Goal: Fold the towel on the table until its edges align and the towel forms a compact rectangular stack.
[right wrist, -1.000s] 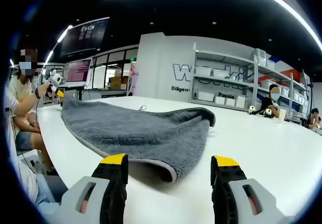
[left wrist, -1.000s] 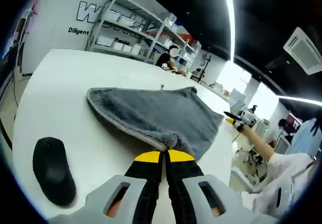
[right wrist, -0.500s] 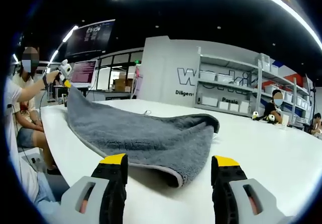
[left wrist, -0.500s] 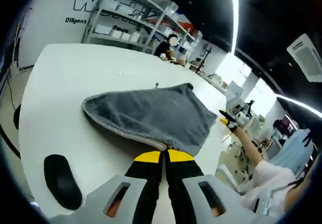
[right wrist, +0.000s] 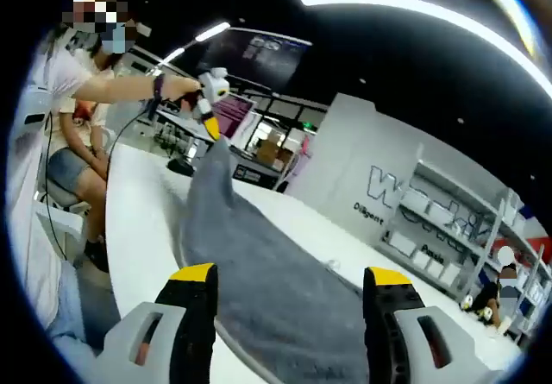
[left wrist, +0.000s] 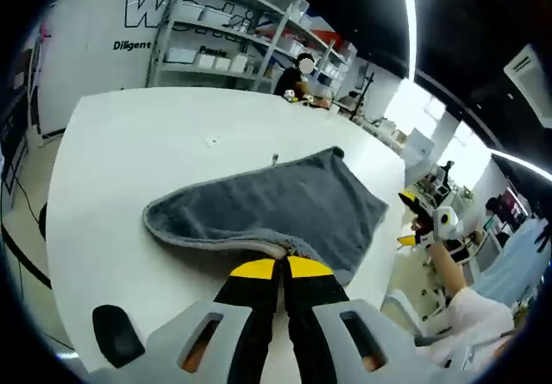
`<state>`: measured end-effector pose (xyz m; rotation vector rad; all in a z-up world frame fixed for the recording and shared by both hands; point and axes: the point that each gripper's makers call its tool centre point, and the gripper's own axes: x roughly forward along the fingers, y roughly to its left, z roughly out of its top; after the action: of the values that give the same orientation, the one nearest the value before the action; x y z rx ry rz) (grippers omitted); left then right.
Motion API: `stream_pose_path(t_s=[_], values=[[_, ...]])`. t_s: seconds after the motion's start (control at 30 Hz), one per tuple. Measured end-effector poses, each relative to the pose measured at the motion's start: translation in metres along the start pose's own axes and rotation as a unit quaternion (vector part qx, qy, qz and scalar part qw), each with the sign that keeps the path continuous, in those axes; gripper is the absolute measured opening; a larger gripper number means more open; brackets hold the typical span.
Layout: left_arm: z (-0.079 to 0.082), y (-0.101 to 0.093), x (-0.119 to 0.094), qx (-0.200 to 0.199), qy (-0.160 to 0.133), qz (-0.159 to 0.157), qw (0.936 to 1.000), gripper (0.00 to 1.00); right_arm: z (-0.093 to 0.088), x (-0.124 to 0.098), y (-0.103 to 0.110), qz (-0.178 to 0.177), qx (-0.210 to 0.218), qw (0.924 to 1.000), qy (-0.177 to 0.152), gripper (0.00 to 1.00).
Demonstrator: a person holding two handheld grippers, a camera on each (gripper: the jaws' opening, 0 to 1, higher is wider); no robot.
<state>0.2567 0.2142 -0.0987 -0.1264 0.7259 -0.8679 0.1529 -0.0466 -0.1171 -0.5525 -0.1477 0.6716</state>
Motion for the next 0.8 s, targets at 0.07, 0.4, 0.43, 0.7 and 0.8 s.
stream_pose_path(t_s=[0.07,0.4,0.43,0.7,0.8], values=[[0.004,0.002,0.002,-0.005,-0.002,-0.004,1.0,0.02,0.019,0.026,0.023,-0.001,-0.024,0.9997,-0.003,0.64],[-0.009,0.001,-0.003,-0.02,0.019,-0.006,0.9996,0.02,0.086,0.128,0.138,-0.024,-0.285,0.9566,-0.057,0.56],[-0.011,0.0,-0.005,-0.028,0.022,-0.01,0.9993,0.02,0.088,0.133,0.144,-0.026,-0.302,0.951,-0.06,0.54],[-0.022,-0.01,-0.024,-0.117,0.028,-0.062,0.9908,0.02,0.103,0.184,0.162,-0.085,-0.488,0.8674,-0.048,0.43],[-0.022,-0.018,-0.028,-0.144,0.018,-0.085,0.9857,0.02,0.099,0.197,0.153,-0.113,-0.519,0.8468,-0.02,0.4]])
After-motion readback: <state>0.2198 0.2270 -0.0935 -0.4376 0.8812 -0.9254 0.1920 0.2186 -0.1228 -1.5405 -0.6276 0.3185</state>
